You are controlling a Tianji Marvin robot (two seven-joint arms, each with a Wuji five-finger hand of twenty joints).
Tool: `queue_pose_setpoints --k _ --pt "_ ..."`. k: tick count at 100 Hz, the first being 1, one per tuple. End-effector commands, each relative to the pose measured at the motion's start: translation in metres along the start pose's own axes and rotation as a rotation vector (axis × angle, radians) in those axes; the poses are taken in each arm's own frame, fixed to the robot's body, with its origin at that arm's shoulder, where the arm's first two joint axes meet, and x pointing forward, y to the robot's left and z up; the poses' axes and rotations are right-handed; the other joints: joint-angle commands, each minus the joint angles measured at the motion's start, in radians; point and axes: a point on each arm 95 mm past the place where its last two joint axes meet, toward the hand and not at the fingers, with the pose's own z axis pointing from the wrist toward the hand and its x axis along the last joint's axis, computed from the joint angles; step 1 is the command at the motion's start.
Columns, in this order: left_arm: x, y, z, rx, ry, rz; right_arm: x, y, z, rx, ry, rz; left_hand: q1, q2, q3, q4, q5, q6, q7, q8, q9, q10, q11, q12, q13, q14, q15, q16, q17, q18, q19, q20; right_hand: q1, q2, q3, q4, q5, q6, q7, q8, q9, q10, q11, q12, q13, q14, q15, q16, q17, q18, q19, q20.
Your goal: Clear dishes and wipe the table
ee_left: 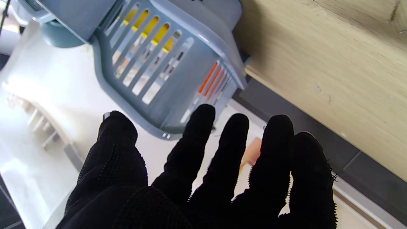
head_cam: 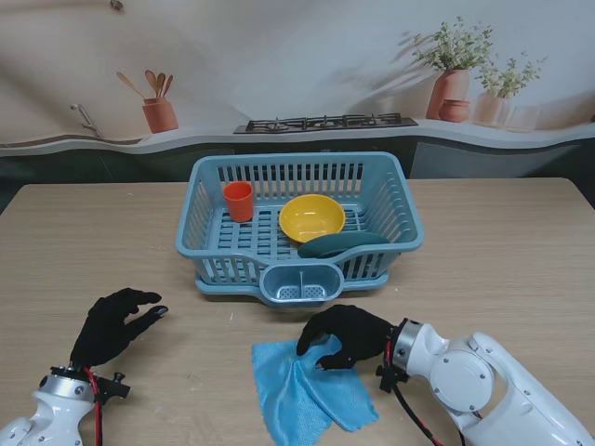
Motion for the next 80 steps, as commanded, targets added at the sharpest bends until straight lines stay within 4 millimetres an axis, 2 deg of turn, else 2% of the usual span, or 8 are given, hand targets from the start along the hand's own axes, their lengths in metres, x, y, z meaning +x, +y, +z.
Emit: queue_pose_setpoints --k 1,14,26,41,63,76,80 --pt "0.001 0.001 0.001 -0.013 0.0 -0.001 -0.003 -0.005 -0.006 0.004 -0.013 0.019 0.023 0.047 -0.031 0.025 0.032 -0.016 -0.011 -0.003 0.001 0.012 -0.006 -0.004 0.007 0.039 0.007 0.01 -0.012 0.007 0.013 0.01 -0.026 -0.051 0.015 -0.009 0.013 0.007 0.012 0.012 0.021 -0.027 0.023 0.014 0.008 -0.031 0.021 0.014 0.005 -0.042 -0.008 -0.002" --pt "0.001 0.001 0.001 -0.016 0.001 0.001 -0.003 -0.005 -0.013 -0.051 -0.016 0.043 0.024 0.047 -0.031 0.025 0.032 -0.017 -0.011 -0.003 0.001 0.013 -0.006 -0.004 0.007 0.038 0.007 0.01 -0.012 0.007 0.013 0.01 -0.015 -0.061 0.024 -0.009 0.018 0.006 0.015 0.018 0.041 -0.034 0.031 0.016 0.027 -0.042 0.023 0.014 0.018 -0.074 -0.019 -0.021" --pt "0.001 0.001 0.002 -0.022 0.002 0.0 -0.005 -0.002 -0.019 -0.06 -0.024 0.031 0.024 0.047 -0.031 0.025 0.032 -0.017 -0.011 -0.003 0.001 0.013 -0.006 -0.004 0.007 0.039 0.007 0.01 -0.012 0.007 0.013 0.01 -0.004 -0.049 0.016 -0.006 0.057 0.039 0.039 0.032 0.105 -0.005 0.082 0.038 0.082 0.006 0.107 0.052 0.051 -0.017 0.045 -0.012" --pt "0.0 0.002 0.002 -0.021 0.0 0.0 -0.015 0.001 -0.026 -0.053 -0.056 0.015 0.025 0.047 -0.03 0.026 0.032 -0.016 -0.011 -0.003 0.001 0.013 -0.006 -0.004 0.007 0.039 0.007 0.01 -0.012 0.007 0.013 0.01 0.01 -0.057 0.01 -0.005 0.077 0.083 0.083 0.081 0.125 0.025 0.181 0.101 0.086 0.043 0.246 0.115 0.061 0.01 0.107 0.027" --pt "0.0 0.002 0.002 -0.018 0.005 0.004 -0.031 0.006 -0.04 -0.073 -0.104 -0.015 0.024 0.047 -0.031 0.026 0.033 -0.017 -0.011 -0.002 0.001 0.012 -0.006 -0.004 0.007 0.038 0.007 0.01 -0.011 0.007 0.014 0.01 0.021 -0.079 0.004 -0.011 0.078 0.085 0.17 0.155 0.136 0.03 0.28 0.152 0.095 0.052 0.353 0.162 0.075 0.03 0.167 0.081" --pt "0.001 0.003 0.003 -0.023 0.003 0.01 -0.041 0.008 -0.05 -0.098 -0.139 -0.029 0.025 0.047 -0.03 0.026 0.033 -0.016 -0.011 -0.002 0.002 0.012 -0.005 -0.004 0.007 0.038 0.007 0.01 -0.011 0.006 0.014 0.01 0.035 -0.082 -0.007 -0.049 0.069 0.087 0.217 0.133 0.137 0.034 0.31 0.166 0.096 0.059 0.386 0.178 0.08 0.037 0.19 0.104" --pt "0.002 0.003 0.003 -0.026 0.002 0.01 -0.044 0.009 -0.052 -0.104 -0.151 -0.033 0.026 0.046 -0.03 0.026 0.033 -0.016 -0.011 -0.002 0.001 0.012 -0.006 -0.004 0.006 0.038 0.006 0.01 -0.012 0.006 0.013 0.01 0.039 -0.083 -0.01 -0.063 0.064 0.086 0.252 0.09 0.138 0.036 0.316 0.169 0.096 0.06 0.394 0.181 0.082 0.04 0.192 0.114"
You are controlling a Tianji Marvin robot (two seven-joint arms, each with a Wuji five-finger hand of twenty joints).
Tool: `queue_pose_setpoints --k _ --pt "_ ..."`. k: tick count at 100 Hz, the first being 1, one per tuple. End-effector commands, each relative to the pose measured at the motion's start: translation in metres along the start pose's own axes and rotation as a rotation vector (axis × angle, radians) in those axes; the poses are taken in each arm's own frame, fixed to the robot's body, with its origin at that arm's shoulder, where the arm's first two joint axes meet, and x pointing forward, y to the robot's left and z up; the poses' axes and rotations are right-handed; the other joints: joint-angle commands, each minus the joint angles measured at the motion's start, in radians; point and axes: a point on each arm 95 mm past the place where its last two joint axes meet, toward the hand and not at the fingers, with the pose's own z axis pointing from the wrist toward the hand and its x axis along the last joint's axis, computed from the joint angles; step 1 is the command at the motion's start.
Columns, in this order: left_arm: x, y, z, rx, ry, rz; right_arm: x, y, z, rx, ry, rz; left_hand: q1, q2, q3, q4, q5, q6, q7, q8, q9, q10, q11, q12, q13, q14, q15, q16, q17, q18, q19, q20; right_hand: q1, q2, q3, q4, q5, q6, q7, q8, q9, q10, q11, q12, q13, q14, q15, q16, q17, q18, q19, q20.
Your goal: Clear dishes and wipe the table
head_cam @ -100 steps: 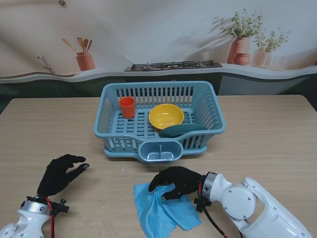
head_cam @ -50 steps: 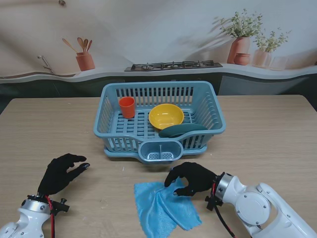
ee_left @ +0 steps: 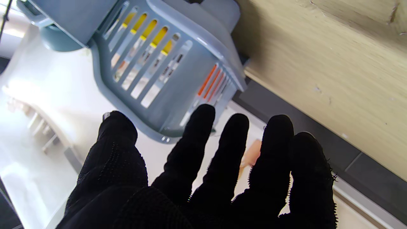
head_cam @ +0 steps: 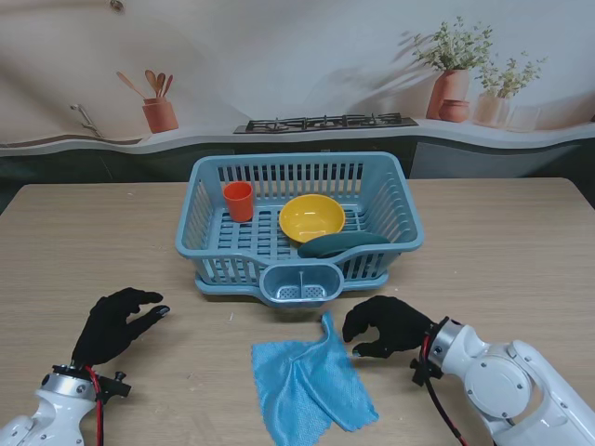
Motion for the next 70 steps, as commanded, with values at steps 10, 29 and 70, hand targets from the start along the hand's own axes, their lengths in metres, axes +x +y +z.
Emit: queue_pose_setpoints --k 10,29,70 --pt "0.004 0.002 0.001 -0.023 0.003 0.004 -0.017 -0.002 -0.011 -0.01 -0.054 -0.018 0.026 0.047 -0.03 0.026 0.032 -0.017 -0.011 -0.003 0.0 0.011 -0.006 -0.004 0.005 0.036 0.006 0.01 -0.012 0.005 0.013 0.009 0.015 -0.049 -0.018 -0.043 -0.003 0.004 0.053 -0.033 0.011 0.007 0.036 0.022 0.015 0.014 0.04 0.023 0.007 0.017 0.028 0.029" --pt "0.008 0.001 0.003 -0.038 0.012 0.016 -0.032 0.005 -0.02 -0.059 -0.105 -0.048 0.028 0.042 -0.029 0.026 0.036 -0.013 -0.01 -0.002 0.002 0.016 -0.007 -0.005 0.007 0.039 0.005 0.009 -0.012 0.006 0.013 0.009 0.018 -0.043 -0.022 -0.052 -0.006 0.005 0.071 -0.045 0.012 0.008 0.043 0.024 0.016 0.016 0.047 0.026 0.009 0.022 0.033 0.032" --pt "0.011 -0.002 -0.002 -0.108 -0.004 0.028 -0.072 0.027 -0.035 -0.188 -0.236 -0.153 0.026 0.04 -0.029 0.026 0.03 -0.02 -0.012 -0.003 -0.013 0.003 -0.021 -0.011 -0.007 0.023 -0.013 -0.002 -0.027 -0.013 0.008 0.004 0.031 -0.044 -0.032 -0.063 -0.001 0.009 0.086 -0.072 0.019 0.013 0.041 0.02 0.022 0.022 0.042 0.022 0.016 0.037 0.028 0.028"
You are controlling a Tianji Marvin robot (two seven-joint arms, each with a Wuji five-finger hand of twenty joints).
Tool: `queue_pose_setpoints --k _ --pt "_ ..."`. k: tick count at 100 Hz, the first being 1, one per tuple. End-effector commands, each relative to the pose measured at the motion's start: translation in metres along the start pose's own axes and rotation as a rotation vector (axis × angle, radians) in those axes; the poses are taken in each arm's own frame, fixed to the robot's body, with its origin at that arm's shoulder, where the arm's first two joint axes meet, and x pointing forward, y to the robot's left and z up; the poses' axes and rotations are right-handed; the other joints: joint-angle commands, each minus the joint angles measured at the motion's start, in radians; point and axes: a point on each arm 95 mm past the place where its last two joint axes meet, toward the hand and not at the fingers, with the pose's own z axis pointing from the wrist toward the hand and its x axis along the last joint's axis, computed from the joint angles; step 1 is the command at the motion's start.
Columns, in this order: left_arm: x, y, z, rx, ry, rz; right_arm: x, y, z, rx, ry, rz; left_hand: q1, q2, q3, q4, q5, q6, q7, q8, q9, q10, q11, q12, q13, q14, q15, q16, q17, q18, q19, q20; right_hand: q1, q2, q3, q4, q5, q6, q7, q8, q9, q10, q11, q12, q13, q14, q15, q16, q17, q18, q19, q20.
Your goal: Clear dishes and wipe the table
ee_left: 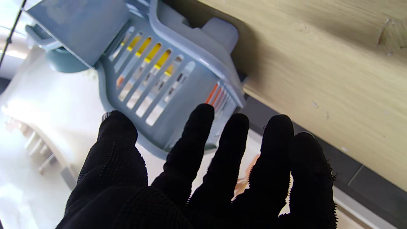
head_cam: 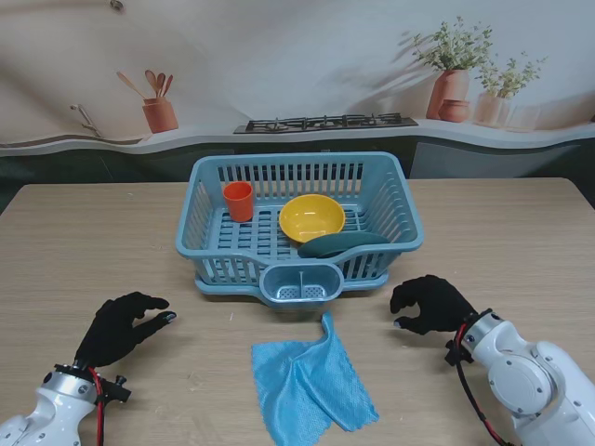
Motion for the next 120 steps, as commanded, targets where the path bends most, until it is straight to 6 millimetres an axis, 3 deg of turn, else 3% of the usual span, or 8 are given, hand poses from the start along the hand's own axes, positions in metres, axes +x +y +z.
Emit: queue_pose_setpoints --k 1,30,42,67,68,70,84,120 --pt "0.002 0.0 -0.002 -0.018 0.007 0.003 -0.009 0.005 0.0 -0.008 -0.025 -0.005 0.027 0.039 -0.028 0.026 0.03 -0.009 -0.012 -0.003 -0.014 0.002 -0.012 -0.011 -0.007 0.022 -0.009 -0.002 -0.024 -0.014 0.008 0.004 0.019 -0.044 -0.017 -0.037 -0.005 0.005 0.014 -0.015 0.018 0.005 0.015 0.009 0.021 0.01 0.015 0.011 0.001 0.016 0.023 0.013" --pt "0.009 0.001 -0.004 -0.058 0.016 0.002 -0.032 0.021 0.001 -0.092 -0.085 -0.042 0.031 0.02 -0.016 0.028 0.014 0.001 -0.027 -0.014 -0.06 -0.027 -0.072 -0.039 -0.056 -0.041 -0.125 -0.061 -0.069 -0.059 -0.024 -0.029 0.016 -0.071 -0.001 -0.001 0.005 0.014 -0.016 -0.014 0.013 0.006 -0.003 0.0 0.016 0.015 -0.005 0.001 0.0 0.02 0.014 0.005" --pt "0.012 0.005 -0.001 -0.066 0.028 0.021 -0.038 0.024 0.002 -0.111 -0.105 -0.052 0.021 0.012 -0.007 0.028 0.011 -0.002 -0.032 -0.019 -0.064 -0.037 -0.083 -0.045 -0.058 -0.055 -0.148 -0.076 -0.071 -0.067 -0.034 -0.042 0.011 -0.081 0.007 0.045 0.01 0.021 -0.072 0.038 0.009 0.004 -0.036 -0.013 0.01 0.011 -0.046 -0.016 -0.008 0.027 -0.004 -0.008" --pt "0.02 0.012 0.009 -0.113 0.033 0.029 -0.047 0.024 0.006 -0.143 -0.144 -0.075 0.002 -0.001 0.013 0.027 -0.008 -0.005 -0.047 -0.032 -0.09 -0.048 -0.097 -0.051 -0.083 -0.074 -0.181 -0.091 -0.093 -0.085 -0.06 -0.066 0.003 -0.093 0.005 0.045 -0.031 0.048 -0.198 0.041 -0.05 0.008 -0.124 -0.054 -0.031 0.003 -0.162 -0.065 -0.031 0.027 -0.061 -0.037" --pt "0.02 0.012 0.009 -0.116 0.033 0.03 -0.048 0.024 0.006 -0.144 -0.146 -0.075 -0.053 -0.025 0.118 0.012 -0.011 -0.005 -0.042 -0.045 -0.093 -0.049 -0.098 -0.053 -0.085 -0.076 -0.183 -0.093 -0.095 -0.088 -0.053 -0.094 0.002 -0.093 0.005 0.045 -0.035 0.049 -0.201 0.04 -0.054 0.008 -0.127 -0.055 -0.035 0.003 -0.165 -0.067 -0.033 0.027 -0.063 -0.038" --pt "0.021 0.013 0.009 -0.12 0.033 0.032 -0.048 0.024 0.006 -0.145 -0.148 -0.075 -0.095 -0.044 0.197 0.002 -0.015 -0.006 -0.04 -0.054 -0.097 -0.05 -0.099 -0.054 -0.088 -0.08 -0.187 -0.094 -0.099 -0.091 -0.049 -0.114 0.001 -0.093 0.005 0.044 -0.041 0.053 -0.214 0.037 -0.063 0.01 -0.135 -0.06 -0.042 0.002 -0.177 -0.072 -0.037 0.028 -0.072 -0.043" --pt "0.026 0.017 0.012 -0.144 0.038 0.045 -0.052 0.024 0.006 -0.16 -0.17 -0.075 -0.166 -0.075 0.312 -0.012 -0.034 -0.012 -0.062 -0.06 -0.12 -0.064 -0.108 -0.057 -0.11 -0.099 -0.221 -0.108 -0.121 -0.108 -0.087 -0.126 -0.014 -0.088 -0.001 0.042 -0.086 0.076 -0.28 0.018 -0.126 0.019 -0.175 -0.083 -0.096 0.001 -0.241 -0.1 -0.076 0.034 -0.119 -0.068" --pt "0.039 0.031 0.02 -0.27 0.006 0.052 -0.059 0.024 0.001 -0.168 -0.195 -0.077 -0.225 -0.102 0.347 -0.019 -0.14 -0.037 -0.113 -0.089 -0.243 -0.11 -0.132 -0.067 -0.233 -0.18 -0.349 -0.153 -0.212 -0.196 -0.201 -0.202 -0.003 -0.076 -0.004 0.044 -0.09 0.09 -0.315 0.008 -0.15 0.026 -0.196 -0.102 -0.125 0.009 -0.278 -0.116 -0.113 0.036 -0.16 -0.092"
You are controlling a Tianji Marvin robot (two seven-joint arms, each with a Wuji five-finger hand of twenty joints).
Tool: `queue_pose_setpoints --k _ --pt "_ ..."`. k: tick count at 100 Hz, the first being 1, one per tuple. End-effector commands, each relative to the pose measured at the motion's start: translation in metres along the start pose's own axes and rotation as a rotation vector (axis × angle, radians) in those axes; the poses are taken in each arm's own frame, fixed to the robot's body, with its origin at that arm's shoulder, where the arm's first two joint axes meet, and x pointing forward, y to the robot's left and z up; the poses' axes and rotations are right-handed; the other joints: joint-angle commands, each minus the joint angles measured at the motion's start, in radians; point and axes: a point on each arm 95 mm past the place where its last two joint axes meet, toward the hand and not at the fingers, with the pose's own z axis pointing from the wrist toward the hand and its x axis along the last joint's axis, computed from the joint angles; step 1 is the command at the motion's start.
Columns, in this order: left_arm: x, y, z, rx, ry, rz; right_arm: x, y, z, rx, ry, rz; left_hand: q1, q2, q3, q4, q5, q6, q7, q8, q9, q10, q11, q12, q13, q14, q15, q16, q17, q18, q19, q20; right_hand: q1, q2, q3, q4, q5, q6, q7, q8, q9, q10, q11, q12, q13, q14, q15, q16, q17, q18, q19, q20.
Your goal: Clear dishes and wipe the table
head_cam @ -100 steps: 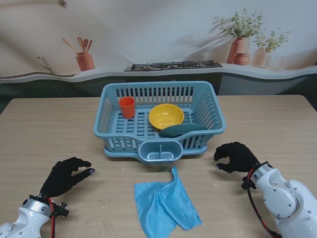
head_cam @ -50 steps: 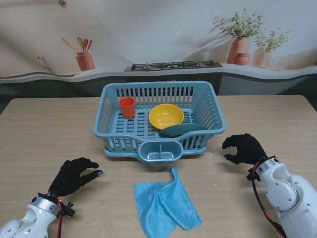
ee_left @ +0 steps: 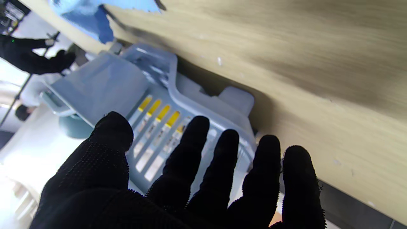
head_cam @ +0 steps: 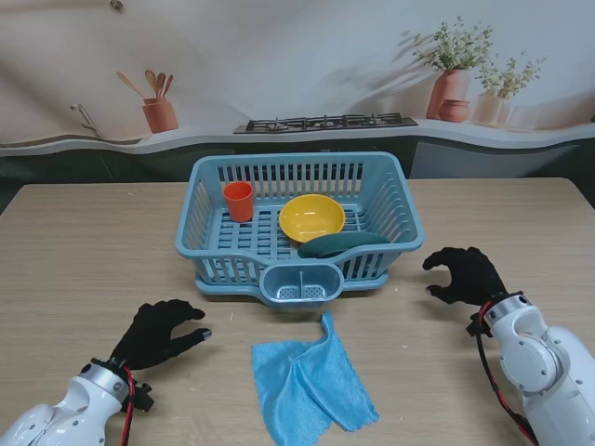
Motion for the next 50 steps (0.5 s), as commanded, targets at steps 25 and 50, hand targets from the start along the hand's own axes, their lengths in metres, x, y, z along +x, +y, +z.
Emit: queue_pose_setpoints --k 25,50 --pt "0.018 0.009 0.02 -0.127 0.018 -0.01 -0.001 -0.005 -0.004 0.032 0.001 -0.013 -0.07 -0.03 0.059 -0.025 -0.101 -0.038 -0.036 -0.02 -0.149 -0.071 -0.005 -0.025 -0.126 -0.079 -0.079 -0.017 -0.096 -0.112 -0.119 -0.079 0.011 -0.02 0.002 0.035 -0.01 0.019 -0.014 -0.008 -0.02 0.01 -0.012 -0.017 -0.024 0.01 -0.008 -0.008 -0.015 0.011 -0.006 -0.009" --pt "0.031 0.014 0.037 -0.198 0.037 -0.014 -0.002 -0.006 -0.005 0.038 0.007 -0.023 -0.076 -0.04 0.076 -0.027 -0.135 -0.056 -0.042 -0.018 -0.199 -0.097 -0.001 -0.026 -0.162 -0.114 -0.109 -0.014 -0.097 -0.139 -0.201 -0.096 0.024 -0.011 -0.001 0.039 -0.003 0.019 -0.014 -0.006 -0.014 0.011 -0.012 -0.019 -0.022 0.012 -0.006 -0.008 -0.012 0.011 0.0 -0.007"
